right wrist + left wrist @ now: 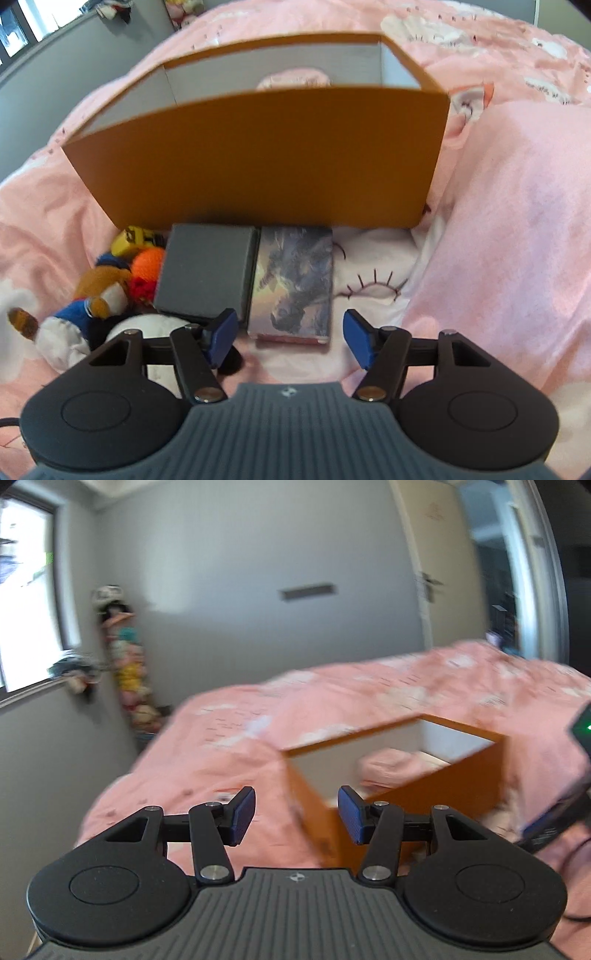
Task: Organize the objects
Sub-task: 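Move both tools back to the black box and picture card box, then grasp the picture card box with the right tool while the left tool grasps the black box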
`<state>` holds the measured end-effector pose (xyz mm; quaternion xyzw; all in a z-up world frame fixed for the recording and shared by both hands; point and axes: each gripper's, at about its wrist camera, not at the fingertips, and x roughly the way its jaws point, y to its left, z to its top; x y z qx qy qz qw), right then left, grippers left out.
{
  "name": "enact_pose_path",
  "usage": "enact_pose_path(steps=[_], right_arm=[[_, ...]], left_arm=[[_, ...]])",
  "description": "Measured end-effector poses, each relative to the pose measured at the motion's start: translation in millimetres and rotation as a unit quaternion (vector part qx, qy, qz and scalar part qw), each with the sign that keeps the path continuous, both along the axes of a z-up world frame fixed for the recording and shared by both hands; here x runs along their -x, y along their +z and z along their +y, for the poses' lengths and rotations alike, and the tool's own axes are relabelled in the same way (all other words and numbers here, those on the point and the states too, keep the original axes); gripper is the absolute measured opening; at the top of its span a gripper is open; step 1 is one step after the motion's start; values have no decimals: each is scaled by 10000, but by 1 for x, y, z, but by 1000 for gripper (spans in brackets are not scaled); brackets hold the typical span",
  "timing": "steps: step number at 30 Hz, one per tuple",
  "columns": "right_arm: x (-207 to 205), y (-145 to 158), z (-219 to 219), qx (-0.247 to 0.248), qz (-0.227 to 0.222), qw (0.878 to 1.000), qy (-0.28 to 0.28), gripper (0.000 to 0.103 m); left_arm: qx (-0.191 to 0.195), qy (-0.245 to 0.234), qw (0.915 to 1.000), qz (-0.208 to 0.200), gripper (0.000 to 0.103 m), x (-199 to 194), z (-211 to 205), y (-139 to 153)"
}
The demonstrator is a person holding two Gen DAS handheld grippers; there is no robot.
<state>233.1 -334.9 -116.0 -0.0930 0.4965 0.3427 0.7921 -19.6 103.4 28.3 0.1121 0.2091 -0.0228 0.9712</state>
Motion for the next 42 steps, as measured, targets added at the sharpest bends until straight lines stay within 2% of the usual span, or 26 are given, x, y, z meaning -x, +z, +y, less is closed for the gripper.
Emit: enact_pose_path(steps=[3,7,12,17,19,22,24,28,30,33,35,37,42], right_arm=[[0,-6,3,39,110,9999,109,66],[-2,-14,11,185,-4,9996,235,68],[-8,-27,19,251,77,9989,398,63],[-13,-27,15,181,160,9989,397,60],[-11,-22,12,379,45,9985,381,60],[-9,-18,-1,671,-128,9973,256,60],[-14,-19,-14,681,-2,9976,92,60],[-25,-20,-30,369,364,9986,-104,60],[-28,-18,-32,268,383,9989,-90,61],[-31,-17,-33,160,376,9991,-92,62],[-32,-17,-34,79,407,9991,-92,62],[-35,-18,-35,4,446,9990,-94,63],[-44,-8,-23,-193,333,9991,-162,62]], left_arm=[[410,-478,9965,555,61,-18,-22,-5],[1110,-825,9793,1476,61,-48,-38,-25],[1326,-676,9627,2260,64,-76,-53,-58],[1325,-251,9513,2772,71,-95,-59,-80],[1423,-102,9436,2987,72,-102,-60,-88],[1535,93,9347,3203,72,-111,-59,-97],[1587,231,9309,3283,72,-119,-58,-104],[1628,495,9268,3349,74,-135,-55,-115],[1669,538,9240,3399,81,-140,-52,-120],[1855,530,9161,3514,88,-146,-48,-127],[1982,447,9106,3599,88,-149,-49,-130],[2224,413,8993,3743,89,-154,-46,-137],[2545,420,8885,3796,90,-160,-42,-146]])
